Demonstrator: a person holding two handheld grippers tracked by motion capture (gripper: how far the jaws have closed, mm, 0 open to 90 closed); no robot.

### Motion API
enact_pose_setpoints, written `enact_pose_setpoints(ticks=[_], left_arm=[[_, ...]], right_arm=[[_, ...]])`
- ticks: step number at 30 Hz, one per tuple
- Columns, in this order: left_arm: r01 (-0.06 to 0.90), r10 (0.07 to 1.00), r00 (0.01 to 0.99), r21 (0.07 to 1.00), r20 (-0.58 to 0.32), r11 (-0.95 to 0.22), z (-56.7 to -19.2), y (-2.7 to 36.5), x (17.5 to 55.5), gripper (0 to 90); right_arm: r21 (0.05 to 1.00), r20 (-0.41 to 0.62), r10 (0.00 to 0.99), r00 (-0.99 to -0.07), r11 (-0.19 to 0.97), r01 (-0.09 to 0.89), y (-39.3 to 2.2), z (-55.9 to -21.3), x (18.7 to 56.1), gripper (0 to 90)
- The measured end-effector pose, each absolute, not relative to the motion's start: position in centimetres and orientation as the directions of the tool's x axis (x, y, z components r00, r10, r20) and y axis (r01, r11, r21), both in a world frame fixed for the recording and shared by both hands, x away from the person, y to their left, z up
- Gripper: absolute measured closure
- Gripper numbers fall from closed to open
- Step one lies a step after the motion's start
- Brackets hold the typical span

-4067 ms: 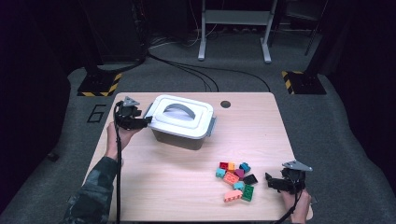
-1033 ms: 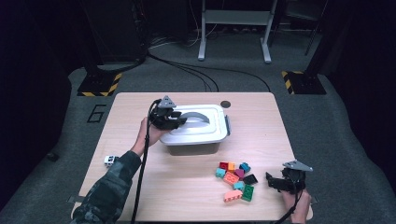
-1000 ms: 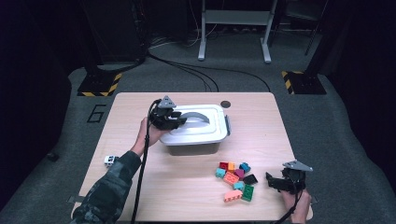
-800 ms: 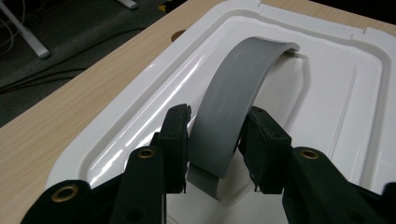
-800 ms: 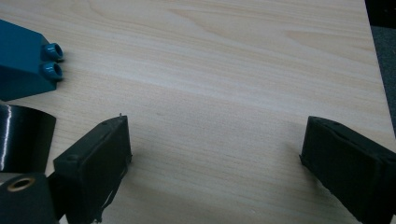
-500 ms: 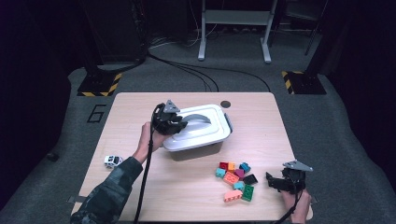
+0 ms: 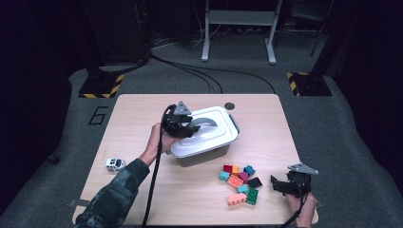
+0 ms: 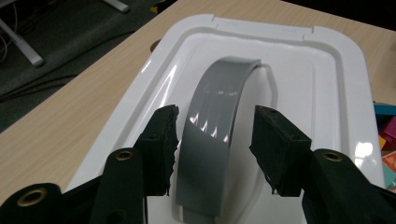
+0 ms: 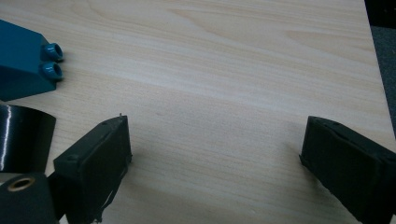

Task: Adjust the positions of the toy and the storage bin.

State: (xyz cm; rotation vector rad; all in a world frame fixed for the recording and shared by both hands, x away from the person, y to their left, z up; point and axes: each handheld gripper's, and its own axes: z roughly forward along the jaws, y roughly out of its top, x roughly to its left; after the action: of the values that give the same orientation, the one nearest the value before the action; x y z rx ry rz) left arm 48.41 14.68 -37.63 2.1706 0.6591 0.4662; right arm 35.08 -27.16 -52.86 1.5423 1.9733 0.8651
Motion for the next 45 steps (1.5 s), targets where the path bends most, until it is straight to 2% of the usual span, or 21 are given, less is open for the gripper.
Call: enact_pose_setpoints(ticks=[3,7,10,20,28,33,37,40,45], left_arm=[[0.281,0.582,0.803,0.779,0.129,-0.560,-37.4,14.0,48.8,49.1],[0.272,0.573,0.806,0.764,0.152,-0.585,-37.2,13.3,48.9,57.4],[0.282,0.583,0.800,0.770,0.140,-0.572,-37.2,13.3,49.0,59.8],[0.288,0.569,0.814,0.765,0.122,-0.576,-37.1,13.1,48.9,62.6],[0.335,0.616,0.783,0.772,0.092,-0.540,-37.1,11.9,48.3,64.6],[0.334,0.624,0.774,0.767,0.108,-0.547,-37.1,11.0,48.0,65.7],[0.338,0.605,0.788,0.746,0.109,-0.574,-37.4,10.5,48.4,59.5],[0.325,0.610,0.780,0.742,0.139,-0.586,-37.7,10.4,48.5,66.8],[0.341,0.623,0.772,0.746,0.126,-0.573,-37.7,10.4,48.4,67.6]], right_arm=[[0.732,0.006,0.970,-0.244,0.162,0.661,-27.2,-52.9,35.1,7.5],[0.732,0.006,0.970,-0.245,0.162,0.661,-27.2,-52.9,35.1,7.5],[0.733,0.006,0.970,-0.242,0.160,0.661,-27.2,-52.9,35.1,7.9],[0.733,0.006,0.970,-0.241,0.160,0.661,-27.2,-52.9,35.1,8.0],[0.733,0.005,0.970,-0.242,0.161,0.661,-27.2,-52.9,35.1,8.0],[0.733,0.005,0.970,-0.242,0.161,0.661,-27.2,-52.9,35.1,8.0],[0.733,0.006,0.970,-0.241,0.160,0.661,-27.2,-52.9,35.1,8.0],[0.733,0.005,0.970,-0.242,0.161,0.661,-27.2,-52.9,35.1,8.0],[0.733,0.006,0.971,-0.241,0.159,0.661,-27.2,-52.8,35.1,8.1]])
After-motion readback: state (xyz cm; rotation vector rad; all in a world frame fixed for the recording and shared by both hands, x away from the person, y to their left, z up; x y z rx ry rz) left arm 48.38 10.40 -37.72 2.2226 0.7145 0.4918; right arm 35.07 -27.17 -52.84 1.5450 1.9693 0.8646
